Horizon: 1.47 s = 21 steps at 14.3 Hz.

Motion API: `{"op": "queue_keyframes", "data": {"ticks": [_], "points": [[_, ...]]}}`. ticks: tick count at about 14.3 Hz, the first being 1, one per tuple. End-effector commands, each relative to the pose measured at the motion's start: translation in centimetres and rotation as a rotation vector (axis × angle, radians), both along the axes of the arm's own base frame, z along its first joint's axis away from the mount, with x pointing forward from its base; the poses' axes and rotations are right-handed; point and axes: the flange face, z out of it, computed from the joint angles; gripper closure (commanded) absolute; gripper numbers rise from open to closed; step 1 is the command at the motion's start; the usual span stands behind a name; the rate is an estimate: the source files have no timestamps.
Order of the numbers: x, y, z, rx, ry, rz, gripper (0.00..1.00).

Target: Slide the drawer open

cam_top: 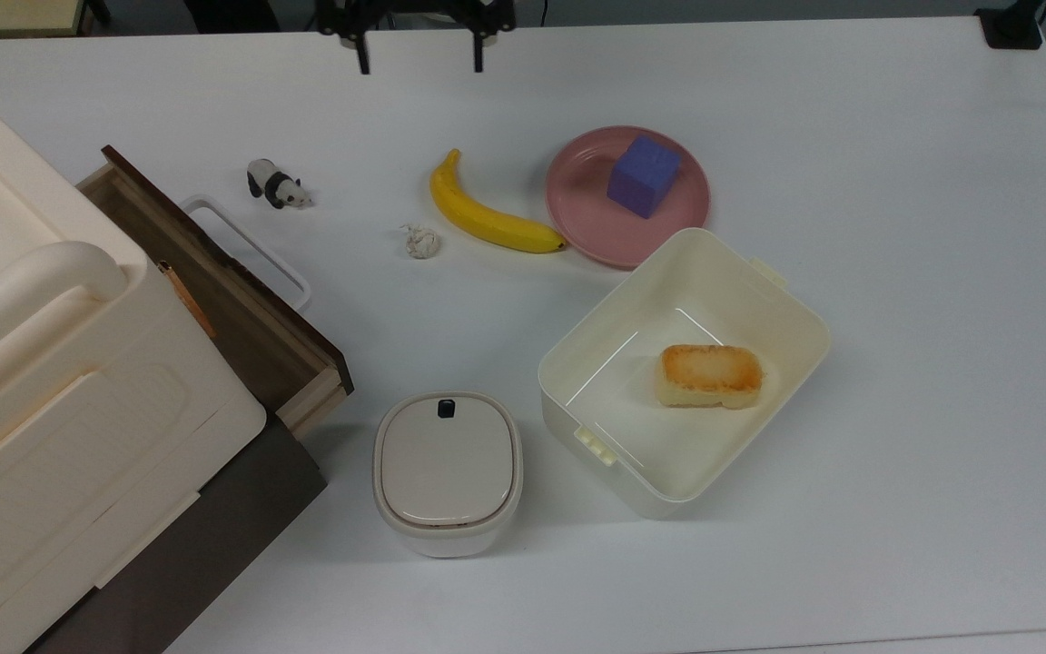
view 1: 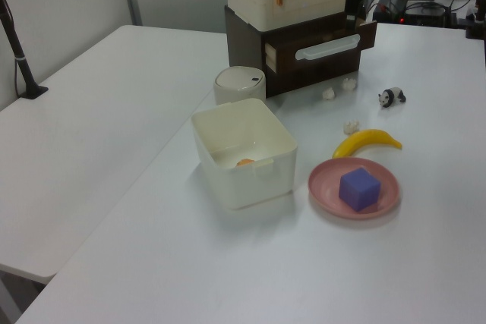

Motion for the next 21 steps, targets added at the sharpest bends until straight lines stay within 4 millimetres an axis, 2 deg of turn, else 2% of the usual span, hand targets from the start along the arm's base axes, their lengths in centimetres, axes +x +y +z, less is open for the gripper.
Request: {"op": "queue_keyframes", "data": {"ticks": [1, 7, 12, 13, 18, 21], "points": [[-0.8, 0.6, 0.0, 0.03, 0.01, -0.08, 0.0], [-0.7, -1.8, 0.1, 0.037, 0.002, -0.102, 0.0], [-0.7, -1.6, 0.2, 0.038, -0.001, -0.113, 0.0], [-0.6, -1.8, 0.7, 0.039, -0.012, -0.114, 0.0], [-0.5, -2.4, 0.4, 0.038, -0.007, -0.125, 0.0], [-0.6, -3.4, 0.7, 0.045, -0.01, -0.148, 0.0]]}}
